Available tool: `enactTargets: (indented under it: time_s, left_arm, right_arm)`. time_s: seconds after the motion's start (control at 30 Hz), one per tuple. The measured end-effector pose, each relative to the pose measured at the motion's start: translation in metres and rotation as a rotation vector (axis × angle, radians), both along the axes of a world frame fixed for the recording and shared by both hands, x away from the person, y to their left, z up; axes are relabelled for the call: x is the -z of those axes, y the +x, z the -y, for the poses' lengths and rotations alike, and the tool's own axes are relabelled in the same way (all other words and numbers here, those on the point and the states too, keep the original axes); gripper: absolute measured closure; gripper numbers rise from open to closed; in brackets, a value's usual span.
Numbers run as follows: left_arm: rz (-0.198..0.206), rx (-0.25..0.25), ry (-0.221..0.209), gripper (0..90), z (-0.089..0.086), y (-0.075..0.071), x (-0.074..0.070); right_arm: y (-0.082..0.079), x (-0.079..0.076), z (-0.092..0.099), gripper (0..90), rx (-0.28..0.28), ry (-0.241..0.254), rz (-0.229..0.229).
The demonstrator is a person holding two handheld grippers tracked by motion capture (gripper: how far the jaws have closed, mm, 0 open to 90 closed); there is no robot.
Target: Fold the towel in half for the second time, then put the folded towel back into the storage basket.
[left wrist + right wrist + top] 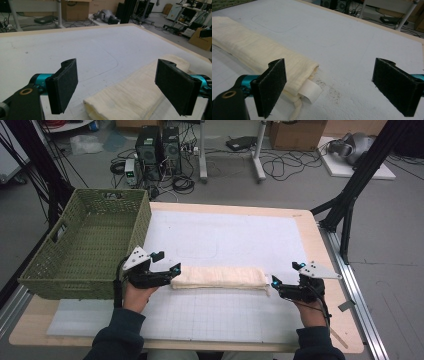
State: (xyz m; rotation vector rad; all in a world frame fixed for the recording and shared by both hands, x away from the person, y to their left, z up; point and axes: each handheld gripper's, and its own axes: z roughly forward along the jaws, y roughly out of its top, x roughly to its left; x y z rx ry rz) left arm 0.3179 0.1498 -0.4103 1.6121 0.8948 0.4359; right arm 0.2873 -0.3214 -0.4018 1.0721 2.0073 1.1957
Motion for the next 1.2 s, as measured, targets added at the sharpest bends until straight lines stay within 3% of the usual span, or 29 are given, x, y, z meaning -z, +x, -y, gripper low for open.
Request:
enactTargets:
  time_s: [0.37, 0.53, 0.8, 0.93, 1.2]
  left_arm:
    - [-0.016, -0.019, 0.011, 19.2, -0.002, 0.001, 0.002]
    - [-0.042, -0.028, 0.027, 19.0, -0.001, 0.003, 0.006]
    - [-0.122, -0.045, 0.076, 20.1, 0.001, 0.006, 0.013]
    - [-0.19, -0.056, 0.104, 32.5, 0.001, 0.009, 0.019]
    - [-0.277, -0.047, 0.142, 37.3, 0.003, 0.013, 0.029]
  right_arm:
    - [0.001, 0.001, 0.001, 11.4, 0.005, 0.002, -0.003]
    - [0.002, 0.002, 0.0, 11.4, 0.002, 0.0, -0.01]
    - [0.002, 0.003, -0.001, 11.4, -0.008, -0.014, -0.006]
    - [0.002, 0.004, 0.0, 11.4, -0.01, -0.013, -0.008]
    - [0.003, 0.005, -0.001, 11.5, -0.019, -0.012, -0.018]
